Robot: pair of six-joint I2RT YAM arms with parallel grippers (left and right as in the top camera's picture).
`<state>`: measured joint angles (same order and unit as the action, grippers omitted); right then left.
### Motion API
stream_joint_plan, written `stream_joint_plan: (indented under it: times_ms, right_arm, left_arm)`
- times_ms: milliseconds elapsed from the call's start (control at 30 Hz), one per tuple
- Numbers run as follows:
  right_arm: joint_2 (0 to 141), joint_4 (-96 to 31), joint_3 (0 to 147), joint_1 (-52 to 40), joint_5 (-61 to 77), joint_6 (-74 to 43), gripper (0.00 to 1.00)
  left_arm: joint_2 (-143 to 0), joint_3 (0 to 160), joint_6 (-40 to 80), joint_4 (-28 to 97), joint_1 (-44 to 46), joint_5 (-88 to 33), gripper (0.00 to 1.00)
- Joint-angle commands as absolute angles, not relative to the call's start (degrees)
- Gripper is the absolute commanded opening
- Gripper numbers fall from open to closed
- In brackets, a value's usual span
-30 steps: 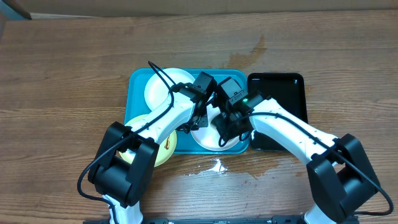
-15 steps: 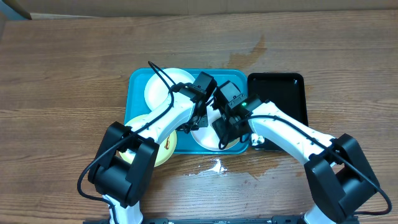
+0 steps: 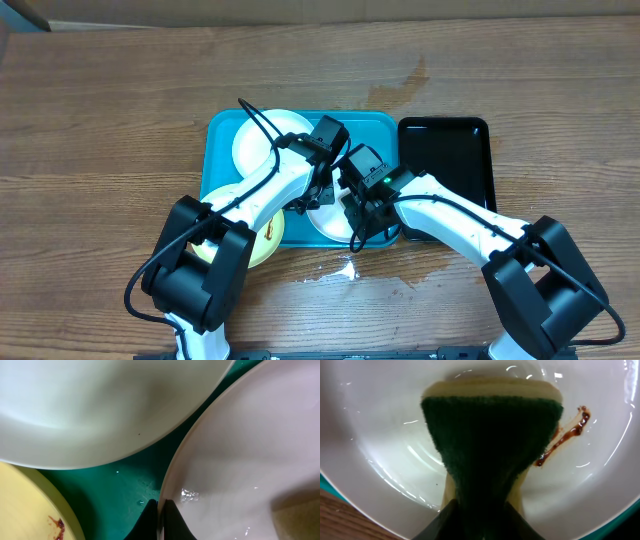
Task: Clean dirty plates on tray and stack at the side
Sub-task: 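Scrub the sauce off the held white plate with the sponge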
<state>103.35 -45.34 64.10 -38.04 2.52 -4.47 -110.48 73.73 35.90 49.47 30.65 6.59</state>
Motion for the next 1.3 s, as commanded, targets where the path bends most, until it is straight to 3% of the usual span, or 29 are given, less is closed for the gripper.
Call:
stream_joint_plan:
  times_ms: [0,67,1267]
  right_arm:
    - [102.24,-44.47,63.00,-38.52,-0.69,-4.54,0.14]
    - [102.24,-44.40,63.00,-38.52,-1.48,-4.56,0.04]
    - [105.82,-40.07,62.94,-38.52,-10.28,-4.99,0.04]
  left_arm:
    - [-109.40,73.10,36.01,49.54,30.37,7.38,0.04]
    - [-109.40,73.10,36.01,49.56,30.37,7.40,0.04]
    - [-109.40,72.10,35.79,49.58,30.39,6.09,0.04]
